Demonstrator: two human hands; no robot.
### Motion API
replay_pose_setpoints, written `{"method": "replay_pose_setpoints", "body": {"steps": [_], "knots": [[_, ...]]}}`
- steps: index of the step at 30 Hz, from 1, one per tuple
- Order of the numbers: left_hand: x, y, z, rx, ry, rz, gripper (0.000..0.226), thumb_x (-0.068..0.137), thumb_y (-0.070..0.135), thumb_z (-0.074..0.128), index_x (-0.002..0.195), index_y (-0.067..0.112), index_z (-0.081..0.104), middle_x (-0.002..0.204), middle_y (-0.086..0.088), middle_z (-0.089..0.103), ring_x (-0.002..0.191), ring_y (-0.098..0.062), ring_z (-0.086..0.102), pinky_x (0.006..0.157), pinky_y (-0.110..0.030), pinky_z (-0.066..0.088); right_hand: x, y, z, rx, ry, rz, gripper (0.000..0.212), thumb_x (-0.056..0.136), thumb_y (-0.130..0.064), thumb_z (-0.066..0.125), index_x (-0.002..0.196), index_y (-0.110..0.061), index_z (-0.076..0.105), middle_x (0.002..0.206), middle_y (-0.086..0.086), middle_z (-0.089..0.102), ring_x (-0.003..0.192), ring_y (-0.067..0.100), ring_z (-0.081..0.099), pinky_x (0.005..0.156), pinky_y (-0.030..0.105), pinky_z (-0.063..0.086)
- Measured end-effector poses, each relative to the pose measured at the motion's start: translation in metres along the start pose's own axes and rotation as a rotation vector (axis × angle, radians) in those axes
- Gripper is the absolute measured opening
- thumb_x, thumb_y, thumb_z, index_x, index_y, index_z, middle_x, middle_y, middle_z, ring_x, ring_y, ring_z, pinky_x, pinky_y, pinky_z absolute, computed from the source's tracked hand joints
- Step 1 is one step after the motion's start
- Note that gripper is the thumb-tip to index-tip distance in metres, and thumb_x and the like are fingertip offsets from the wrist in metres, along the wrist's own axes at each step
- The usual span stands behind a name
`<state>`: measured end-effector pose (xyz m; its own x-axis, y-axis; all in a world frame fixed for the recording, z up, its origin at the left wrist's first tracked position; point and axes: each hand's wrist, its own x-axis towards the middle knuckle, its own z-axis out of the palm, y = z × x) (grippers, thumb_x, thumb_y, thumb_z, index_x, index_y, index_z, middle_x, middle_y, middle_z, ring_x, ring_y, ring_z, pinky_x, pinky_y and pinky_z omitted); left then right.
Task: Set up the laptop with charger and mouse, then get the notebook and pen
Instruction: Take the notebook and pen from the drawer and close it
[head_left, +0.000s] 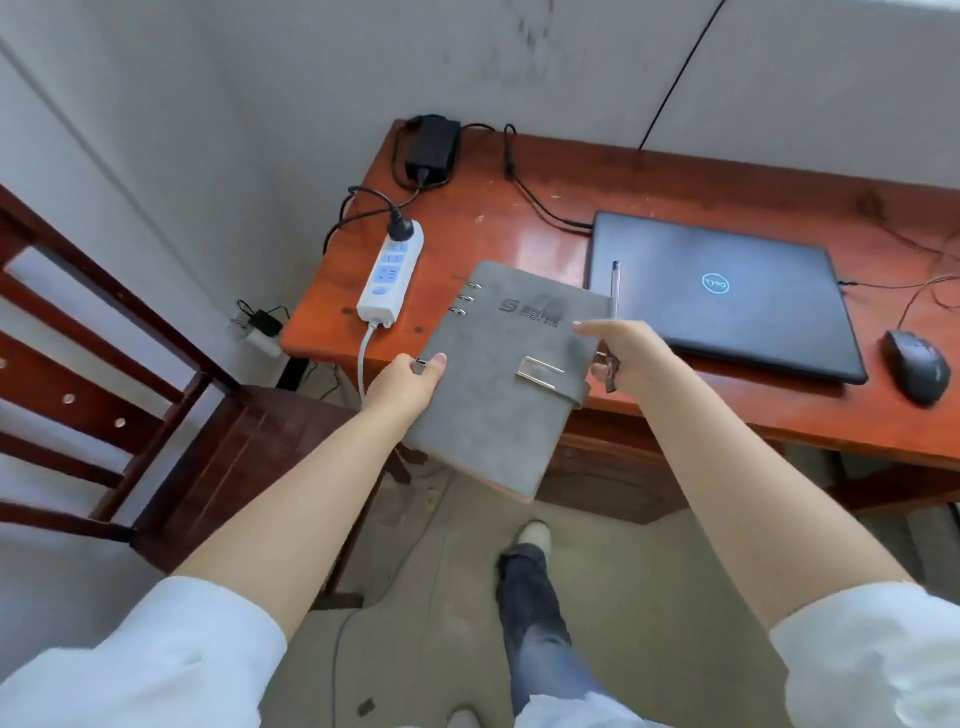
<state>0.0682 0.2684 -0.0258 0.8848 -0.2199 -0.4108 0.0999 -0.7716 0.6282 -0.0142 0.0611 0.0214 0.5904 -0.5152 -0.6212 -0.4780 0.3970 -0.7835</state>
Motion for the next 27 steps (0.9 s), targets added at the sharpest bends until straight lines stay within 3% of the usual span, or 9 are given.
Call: {"method": "replay_pose_setpoints", "body": {"steps": [4, 7, 9, 12, 16, 19, 21, 24, 27], "knots": [[0.054, 0.035, 0.012, 0.007, 0.044, -0.081, 0.05, 0.093, 0.042, 0.041, 0.123, 0.002, 0.043, 0.132, -0.02, 0.05, 0.122, -0.037, 0.045, 0.1, -0.039, 0.038, 0.077, -0.038, 0.02, -0.312, 0.058, -0.016, 0.021, 0.079, -0.015, 0.069, 0.089, -0.01, 0.052, 0.066, 0.004, 0.048, 0.053, 0.016, 0.048, 0.042, 0.017, 0.041], [0.1, 0.062, 0.021, 0.104, 0.087, -0.148, 0.05, 0.094, 0.039, 0.04, 0.125, 0.0, 0.04, 0.133, -0.023, 0.049, 0.123, -0.039, 0.044, 0.101, -0.04, 0.036, 0.136, -0.061, 0.033, -0.445, 0.035, 0.011, 0.037, 0.079, -0.022, 0.071, 0.063, -0.015, 0.037, 0.058, 0.0, 0.034, 0.045, 0.012, 0.032, 0.024, 0.005, 0.024], [0.129, 0.074, 0.026, 0.169, 0.09, -0.188, 0.05, 0.094, 0.039, 0.04, 0.124, -0.001, 0.041, 0.131, -0.024, 0.05, 0.122, -0.039, 0.045, 0.101, -0.04, 0.037, 0.171, -0.071, 0.04, -0.553, 0.042, 0.017, 0.041, 0.077, -0.028, 0.072, 0.062, -0.014, 0.036, 0.059, 0.001, 0.033, 0.045, 0.014, 0.032, 0.031, 0.017, 0.028], [0.162, 0.083, 0.035, 0.215, 0.063, -0.22, 0.05, 0.094, 0.039, 0.04, 0.123, -0.002, 0.041, 0.13, -0.025, 0.051, 0.121, -0.039, 0.045, 0.1, -0.04, 0.036, 0.212, -0.083, 0.052, -0.546, 0.08, 0.03, 0.036, 0.072, -0.027, 0.076, 0.089, -0.011, 0.048, 0.068, 0.002, 0.043, 0.061, 0.02, 0.046, 0.048, 0.026, 0.034], [0.181, 0.08, 0.04, 0.271, 0.072, -0.22, 0.048, 0.093, 0.04, 0.041, 0.119, -0.001, 0.044, 0.125, -0.024, 0.054, 0.117, -0.04, 0.047, 0.097, -0.044, 0.039, 0.241, -0.082, 0.064, -0.677, 0.058, 0.053, 0.028, 0.076, -0.025, 0.071, 0.078, -0.008, 0.05, 0.059, 0.001, 0.042, 0.05, 0.015, 0.042, 0.049, 0.029, 0.037], [0.183, 0.078, 0.035, 0.517, 0.121, -0.151, 0.049, 0.09, 0.045, 0.044, 0.112, 0.002, 0.052, 0.118, -0.02, 0.058, 0.112, -0.037, 0.05, 0.088, -0.044, 0.045, 0.247, -0.076, 0.065, -0.785, 0.105, 0.01, 0.035, 0.079, -0.025, 0.064, 0.104, -0.001, 0.057, 0.094, 0.012, 0.059, 0.081, 0.031, 0.06, 0.072, 0.036, 0.051], [0.183, 0.078, 0.032, 0.65, 0.144, -0.106, 0.049, 0.088, 0.048, 0.047, 0.11, 0.004, 0.054, 0.116, -0.018, 0.057, 0.11, -0.034, 0.051, 0.086, -0.043, 0.045, 0.239, -0.069, 0.061, -0.831, 0.168, -0.042, 0.039, 0.083, -0.016, 0.055, 0.115, 0.005, 0.048, 0.124, 0.023, 0.045, 0.108, 0.038, 0.051, 0.09, 0.04, 0.047], [0.186, 0.082, 0.035, 0.702, 0.167, 0.066, 0.042, 0.089, 0.038, 0.049, 0.113, 0.004, 0.05, 0.118, -0.017, 0.055, 0.111, -0.033, 0.049, 0.089, -0.042, 0.042, 0.219, -0.058, 0.057, -0.836, 0.199, -0.13, 0.028, 0.087, 0.0, 0.042, 0.114, 0.01, 0.041, 0.125, 0.029, 0.039, 0.111, 0.042, 0.044, 0.093, 0.042, 0.04], [0.195, 0.087, 0.052, 0.72, 0.059, 0.342, 0.049, 0.093, 0.031, 0.043, 0.133, 0.004, 0.035, 0.142, -0.019, 0.037, 0.133, -0.031, 0.031, 0.109, -0.04, 0.028, 0.196, -0.048, 0.055, -0.82, 0.195, -0.223, 0.035, 0.082, 0.008, 0.042, 0.117, 0.006, 0.04, 0.12, 0.028, 0.039, 0.106, 0.041, 0.044, 0.091, 0.042, 0.04]]}}
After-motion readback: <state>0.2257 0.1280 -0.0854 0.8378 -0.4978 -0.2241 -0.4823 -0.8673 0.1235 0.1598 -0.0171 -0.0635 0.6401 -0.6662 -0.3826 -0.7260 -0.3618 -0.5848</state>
